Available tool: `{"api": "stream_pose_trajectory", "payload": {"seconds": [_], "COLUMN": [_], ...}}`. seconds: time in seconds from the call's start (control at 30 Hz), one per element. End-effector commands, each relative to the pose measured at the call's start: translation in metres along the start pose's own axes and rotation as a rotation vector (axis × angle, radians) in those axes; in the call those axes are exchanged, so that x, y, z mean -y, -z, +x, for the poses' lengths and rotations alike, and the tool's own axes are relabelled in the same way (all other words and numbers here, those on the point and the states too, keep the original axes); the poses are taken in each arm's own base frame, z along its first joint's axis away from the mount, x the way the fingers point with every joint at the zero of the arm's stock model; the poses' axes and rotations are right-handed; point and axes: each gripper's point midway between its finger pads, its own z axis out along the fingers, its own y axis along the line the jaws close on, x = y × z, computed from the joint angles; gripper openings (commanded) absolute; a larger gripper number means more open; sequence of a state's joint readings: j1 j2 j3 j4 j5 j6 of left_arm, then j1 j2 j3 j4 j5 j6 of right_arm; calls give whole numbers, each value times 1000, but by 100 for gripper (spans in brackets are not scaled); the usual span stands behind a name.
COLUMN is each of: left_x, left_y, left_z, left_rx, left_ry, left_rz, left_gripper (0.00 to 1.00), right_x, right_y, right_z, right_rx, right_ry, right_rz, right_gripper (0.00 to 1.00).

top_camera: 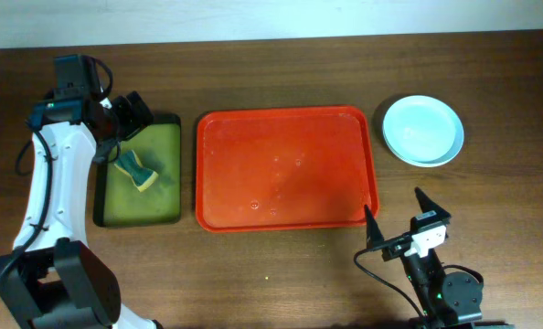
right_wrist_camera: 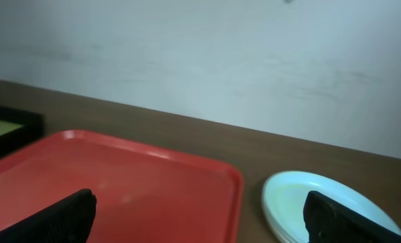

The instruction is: Clean dirty plates on tray and stack at the side

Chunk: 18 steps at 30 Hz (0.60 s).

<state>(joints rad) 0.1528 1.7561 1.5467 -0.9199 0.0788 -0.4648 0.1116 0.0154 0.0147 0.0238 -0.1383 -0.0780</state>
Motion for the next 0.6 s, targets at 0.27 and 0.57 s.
{"api": "stream_pose_trajectory", "payload": {"seconds": [0.27, 0.57], "left_x": [0, 0], "left_y": [1, 1], "left_z": [-2, -2], "left_rx": [3, 3], "left_ry": [-1, -1], "left_rz": [5, 5], "left_gripper": [99, 99], "right_x": [31, 31], "right_y": [5, 5], "right_z": [29, 29], "right_rx": [-110, -108], "right_ry": [-21, -21], "right_rz": [158, 158], "right_gripper": [99, 99]}}
